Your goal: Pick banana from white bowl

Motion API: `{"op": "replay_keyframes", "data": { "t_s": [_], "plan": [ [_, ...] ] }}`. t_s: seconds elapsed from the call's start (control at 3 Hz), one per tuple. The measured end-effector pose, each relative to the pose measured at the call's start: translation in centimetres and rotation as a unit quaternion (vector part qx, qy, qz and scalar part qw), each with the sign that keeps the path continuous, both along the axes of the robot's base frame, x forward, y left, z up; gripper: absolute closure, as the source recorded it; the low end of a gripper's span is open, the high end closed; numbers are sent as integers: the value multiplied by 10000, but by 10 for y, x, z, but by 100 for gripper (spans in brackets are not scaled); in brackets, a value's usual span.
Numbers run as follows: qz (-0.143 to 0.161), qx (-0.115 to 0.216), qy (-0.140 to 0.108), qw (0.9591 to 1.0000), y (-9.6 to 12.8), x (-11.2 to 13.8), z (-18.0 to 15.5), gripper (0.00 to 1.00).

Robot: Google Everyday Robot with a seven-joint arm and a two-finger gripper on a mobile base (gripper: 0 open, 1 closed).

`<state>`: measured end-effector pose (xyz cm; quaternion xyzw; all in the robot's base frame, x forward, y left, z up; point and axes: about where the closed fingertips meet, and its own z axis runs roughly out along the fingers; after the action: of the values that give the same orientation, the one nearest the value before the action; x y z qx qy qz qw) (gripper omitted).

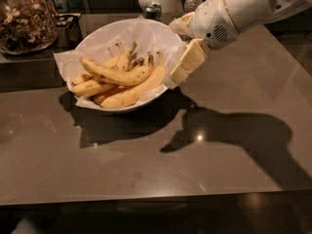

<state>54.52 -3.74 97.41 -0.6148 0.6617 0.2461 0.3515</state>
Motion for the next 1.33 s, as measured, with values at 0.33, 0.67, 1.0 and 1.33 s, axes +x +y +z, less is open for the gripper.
{"op": "replay_keyframes", "data": {
  "t_s": [0.33,0.67,1.0,1.33],
  "plan": [
    [7,5,-2,10000,1,1,0,0],
    [36,160,12,9999,10,4,-4,0],
    [274,274,246,9989,33,13,-19,0],
    [461,338,392,9976,51,17,-30,0]
  ]
}}
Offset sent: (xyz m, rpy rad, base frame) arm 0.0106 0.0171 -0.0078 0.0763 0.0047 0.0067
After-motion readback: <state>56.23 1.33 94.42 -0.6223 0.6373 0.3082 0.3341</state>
